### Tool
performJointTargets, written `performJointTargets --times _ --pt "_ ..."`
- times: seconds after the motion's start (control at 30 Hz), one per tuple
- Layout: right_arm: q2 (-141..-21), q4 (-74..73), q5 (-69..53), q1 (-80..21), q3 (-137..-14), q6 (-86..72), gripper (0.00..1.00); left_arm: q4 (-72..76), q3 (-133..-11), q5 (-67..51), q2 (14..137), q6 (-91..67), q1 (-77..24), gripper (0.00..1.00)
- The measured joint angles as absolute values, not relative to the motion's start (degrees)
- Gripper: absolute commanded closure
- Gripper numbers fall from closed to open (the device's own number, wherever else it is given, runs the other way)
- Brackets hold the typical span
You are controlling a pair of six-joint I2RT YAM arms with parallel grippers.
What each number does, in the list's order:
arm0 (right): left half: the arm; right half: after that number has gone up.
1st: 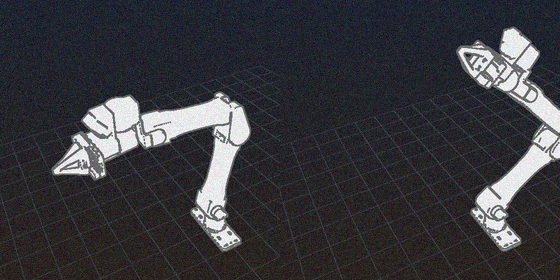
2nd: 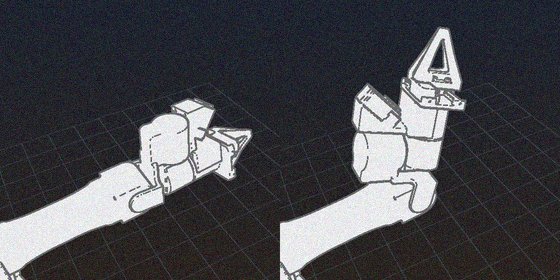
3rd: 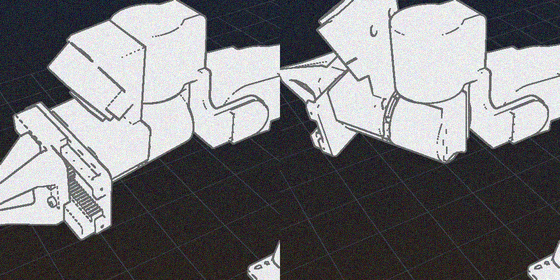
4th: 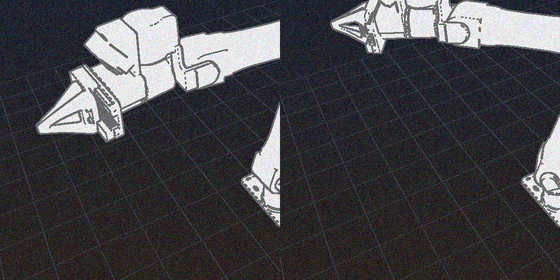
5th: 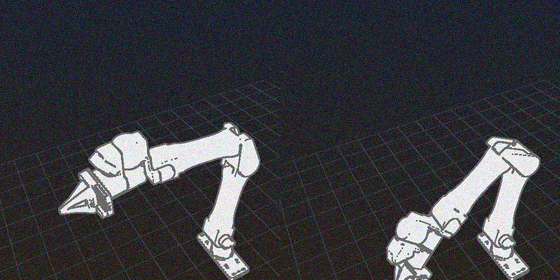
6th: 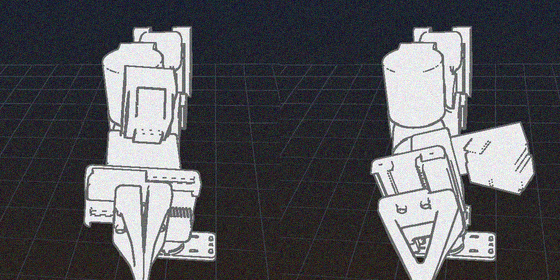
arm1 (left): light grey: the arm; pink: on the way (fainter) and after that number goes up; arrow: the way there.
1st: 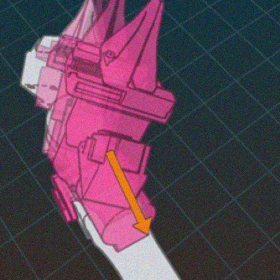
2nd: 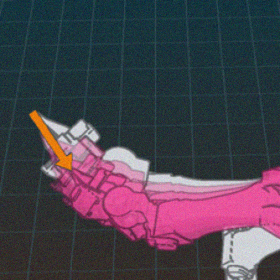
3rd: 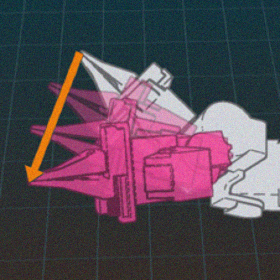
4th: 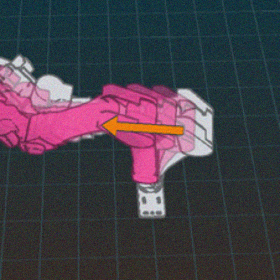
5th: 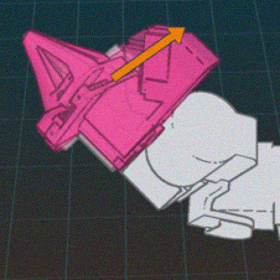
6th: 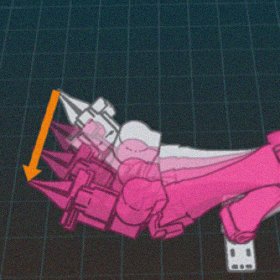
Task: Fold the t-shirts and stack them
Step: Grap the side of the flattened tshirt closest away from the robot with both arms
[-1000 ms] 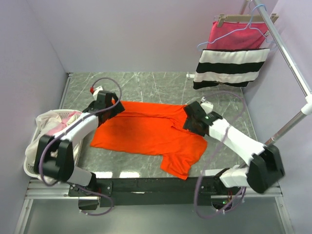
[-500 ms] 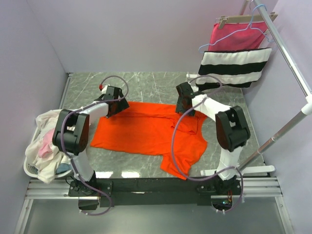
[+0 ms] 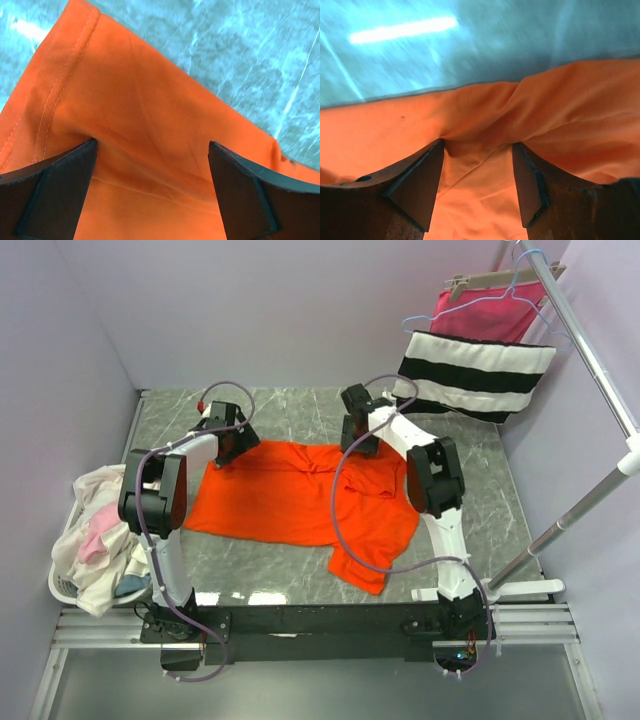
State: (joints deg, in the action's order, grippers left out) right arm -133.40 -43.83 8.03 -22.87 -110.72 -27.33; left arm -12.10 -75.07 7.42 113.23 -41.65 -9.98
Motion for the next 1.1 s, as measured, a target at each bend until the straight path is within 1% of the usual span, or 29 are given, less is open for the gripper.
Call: performJointTargets --times 0.17,0.23,0.3,0.57,0.73,0.87,0.97,1.1 --pt "-144.64 -50.04 6.04 -22.63 -131.24 -25.41 0.34 -12.1 -76.95 6.66 114.63 -42.26 -9.26 0.01" --pt "-147.83 -50.89 4.97 -22.24 -136.97 -25.02 0.34 -12.1 -76.95 6.68 114.63 -42.98 -9.19 0.01" --pt "-148.94 -51.07 3.73 -21.52 -139.04 -25.02 0.33 -11.94 -76.73 6.85 114.61 -43.7 -9.17 0.01" --pt "-148.97 -50.39 1.04 -14.44 -139.09 -24.75 0.32 -9.1 -72.58 7.94 112.2 -46.28 -8.86 0.0" --pt "-148.59 -49.52 -1.08 -12.32 -138.32 -24.53 0.29 -9.26 -72.36 8.21 111.92 -46.85 -8.82 0.01" --pt "-145.64 -45.93 -1.63 -12.56 -132.88 -22.31 0.25 -9.67 -72.71 8.29 111.92 -46.22 -8.84 0.0" --pt "-141.43 -42.11 -2.02 -13.17 -125.67 -20.12 0.24 -10.24 -72.73 9.15 111.44 -44.91 -8.82 0.01" --pt "-130.67 -34.52 -1.56 -13.93 -110.41 -17.93 0.21 -11.86 -72.1 11.05 108.22 -42.74 -8.54 0.01"
